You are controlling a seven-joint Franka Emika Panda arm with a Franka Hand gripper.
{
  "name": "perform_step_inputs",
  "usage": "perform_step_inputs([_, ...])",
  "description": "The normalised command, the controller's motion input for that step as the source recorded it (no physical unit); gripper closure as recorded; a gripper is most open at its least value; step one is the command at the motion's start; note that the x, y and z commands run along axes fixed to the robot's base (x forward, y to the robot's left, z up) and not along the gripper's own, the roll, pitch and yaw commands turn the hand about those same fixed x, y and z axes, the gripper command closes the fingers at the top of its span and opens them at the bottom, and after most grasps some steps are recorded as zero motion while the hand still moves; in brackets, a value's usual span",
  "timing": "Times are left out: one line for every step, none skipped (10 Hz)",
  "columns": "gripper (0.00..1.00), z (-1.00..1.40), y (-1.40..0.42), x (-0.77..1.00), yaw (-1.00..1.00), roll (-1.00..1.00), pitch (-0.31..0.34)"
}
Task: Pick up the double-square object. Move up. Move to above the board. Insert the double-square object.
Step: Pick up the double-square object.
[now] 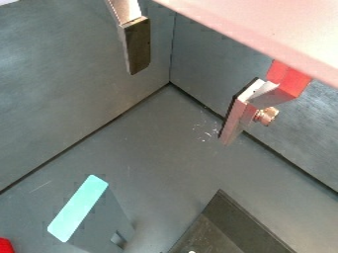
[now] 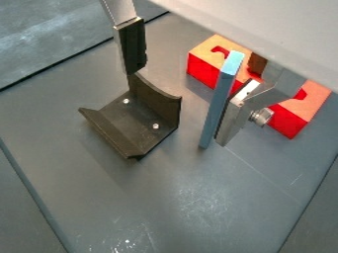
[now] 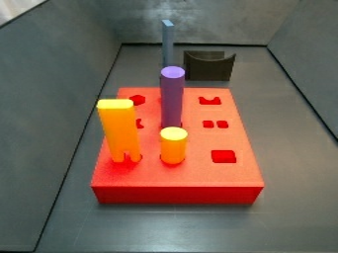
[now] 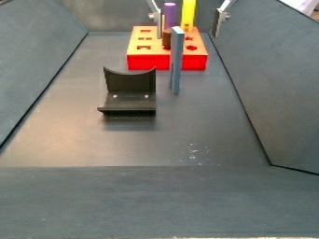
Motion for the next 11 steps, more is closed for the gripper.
perform_step_inputs([0.0, 0.0, -0.08, 0.03, 0.0, -0.01, 0.0])
perform_step_inputs([0.0, -0.15, -0.55, -0.21, 0.69, 0.04, -0.077])
perform_step_inputs([0.0, -0.2, -0.48, -0.17, 0.75, 0.03, -0.033])
perform_step_inputs([0.0, -0.21, -0.48, -0.14, 0.74, 0.02, -0.019])
perform_step_inputs([0.0, -0.25, -0.45, -0.09, 0.75, 0.01, 0.0])
perform_step_inputs([0.0, -0.3, -0.48, 0.0, 0.67, 0.0, 0.0])
perform_step_inputs([0.0, -0.31, -0.54, 0.0, 0.58, -0.03, 0.0])
perform_step_inputs([0.0, -0.31, -0.61, 0.11, 0.37, -0.06, -0.08])
perform_step_inputs([0.0, -0.28, -0.45, 0.09, 0.28, -0.05, -0.121])
perform_step_inputs([0.0, -0.26, -0.33, 0.03, 0.23, -0.07, -0.13])
perform_step_inputs([0.0, -0.27, -0.18, 0.0, 0.12, 0.0, -0.131])
